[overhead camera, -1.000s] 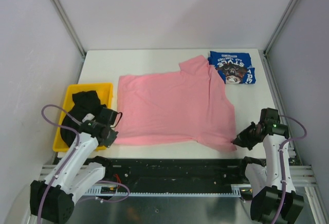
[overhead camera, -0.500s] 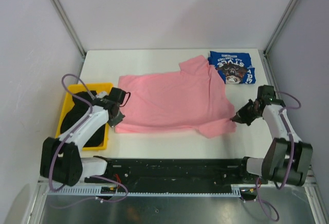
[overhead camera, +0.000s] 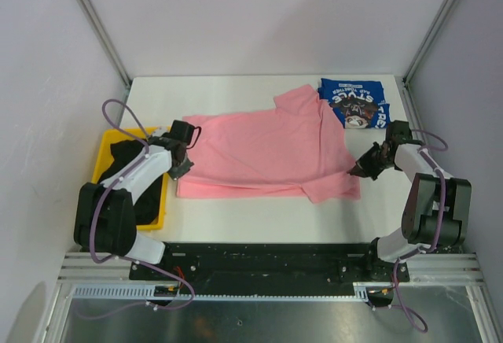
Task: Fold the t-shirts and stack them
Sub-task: Grap the side of the flattened tshirt closest away from the robot with both arms
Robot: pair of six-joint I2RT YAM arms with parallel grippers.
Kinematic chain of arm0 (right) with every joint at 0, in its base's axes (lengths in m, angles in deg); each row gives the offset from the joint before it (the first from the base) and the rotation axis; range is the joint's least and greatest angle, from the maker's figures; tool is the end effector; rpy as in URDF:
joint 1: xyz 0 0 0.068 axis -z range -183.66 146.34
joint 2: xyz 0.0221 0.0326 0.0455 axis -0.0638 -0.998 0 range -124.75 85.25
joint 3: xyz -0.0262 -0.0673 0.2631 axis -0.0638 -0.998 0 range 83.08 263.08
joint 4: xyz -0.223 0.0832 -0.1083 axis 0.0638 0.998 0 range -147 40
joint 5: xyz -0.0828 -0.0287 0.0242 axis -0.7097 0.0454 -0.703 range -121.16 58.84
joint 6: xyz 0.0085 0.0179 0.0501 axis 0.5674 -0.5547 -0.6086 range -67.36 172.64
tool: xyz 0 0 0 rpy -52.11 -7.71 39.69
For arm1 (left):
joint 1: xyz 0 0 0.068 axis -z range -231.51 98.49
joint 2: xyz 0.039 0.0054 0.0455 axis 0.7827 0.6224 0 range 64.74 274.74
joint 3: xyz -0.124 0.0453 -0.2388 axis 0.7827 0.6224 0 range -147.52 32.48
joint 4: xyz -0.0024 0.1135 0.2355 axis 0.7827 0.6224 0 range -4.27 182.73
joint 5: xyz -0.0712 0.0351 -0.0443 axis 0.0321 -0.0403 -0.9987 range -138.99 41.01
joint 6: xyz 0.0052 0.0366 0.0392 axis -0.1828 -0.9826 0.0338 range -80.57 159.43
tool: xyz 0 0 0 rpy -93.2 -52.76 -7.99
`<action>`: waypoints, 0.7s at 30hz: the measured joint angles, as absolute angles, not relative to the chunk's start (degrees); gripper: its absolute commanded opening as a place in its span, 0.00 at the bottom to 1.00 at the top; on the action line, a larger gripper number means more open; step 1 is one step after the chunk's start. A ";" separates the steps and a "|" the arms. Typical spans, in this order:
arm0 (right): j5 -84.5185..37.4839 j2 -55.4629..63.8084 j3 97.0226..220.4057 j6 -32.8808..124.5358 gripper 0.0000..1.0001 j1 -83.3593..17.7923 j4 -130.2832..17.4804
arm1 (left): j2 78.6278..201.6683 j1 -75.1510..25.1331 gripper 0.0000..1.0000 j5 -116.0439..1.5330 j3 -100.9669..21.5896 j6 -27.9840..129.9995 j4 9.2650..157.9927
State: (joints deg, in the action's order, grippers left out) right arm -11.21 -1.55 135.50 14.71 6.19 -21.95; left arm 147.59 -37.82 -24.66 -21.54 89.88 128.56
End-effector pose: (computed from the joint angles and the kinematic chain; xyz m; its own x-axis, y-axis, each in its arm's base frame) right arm 0.2771 -0.0358 0.1876 -0.7013 0.7082 -0.0808 0.6007 0.6483 0.4679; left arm 0.2602 -0.0484 0.2089 -0.6563 -0.5633 -0.5019 -0.6541 0.7564 0.0063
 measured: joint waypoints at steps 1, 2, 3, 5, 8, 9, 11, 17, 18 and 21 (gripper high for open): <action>-11.21 -1.60 135.50 14.71 0.00 6.19 -22.10 | 147.70 -37.84 0.00 -24.63 -21.58 89.88 128.28; -11.21 -1.60 135.53 14.73 0.00 6.21 -22.28 | 147.79 -37.95 0.00 -24.66 -21.58 89.88 128.21; -11.21 -1.60 135.61 14.73 0.00 6.21 -22.43 | 147.81 -38.10 0.00 -24.66 -21.58 89.91 128.21; -11.19 -1.60 135.92 14.73 0.00 6.30 -22.65 | 147.81 -38.43 0.00 -24.66 -21.58 89.91 128.12; -11.17 -1.60 136.71 14.75 0.00 6.54 -23.11 | 147.83 -39.13 0.00 -24.66 -21.58 89.88 127.91; -11.15 -1.60 137.06 14.75 0.00 6.61 -23.11 | 147.83 -39.32 0.00 -24.66 -21.58 89.88 127.80; -11.13 -1.60 137.60 14.77 0.00 6.69 -23.48 | 147.90 -39.59 0.00 -24.66 -21.58 89.88 127.58; -10.69 -2.67 138.98 14.91 0.00 6.69 -24.00 | 149.19 -39.72 0.00 -24.66 -21.65 89.82 126.81; -10.58 -2.99 139.22 14.95 0.00 6.69 -24.18 | 149.62 -39.76 0.00 -24.66 -21.67 89.82 126.73; -10.27 -3.87 139.88 14.99 0.00 6.69 -24.35 | 150.80 -39.91 0.00 -24.68 -22.00 89.78 126.73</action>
State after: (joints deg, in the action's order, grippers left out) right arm -10.27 -3.87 139.88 14.99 6.69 -24.35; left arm 150.80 -39.91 -24.68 -22.00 89.78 126.73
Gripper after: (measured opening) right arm 0.010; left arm 0.004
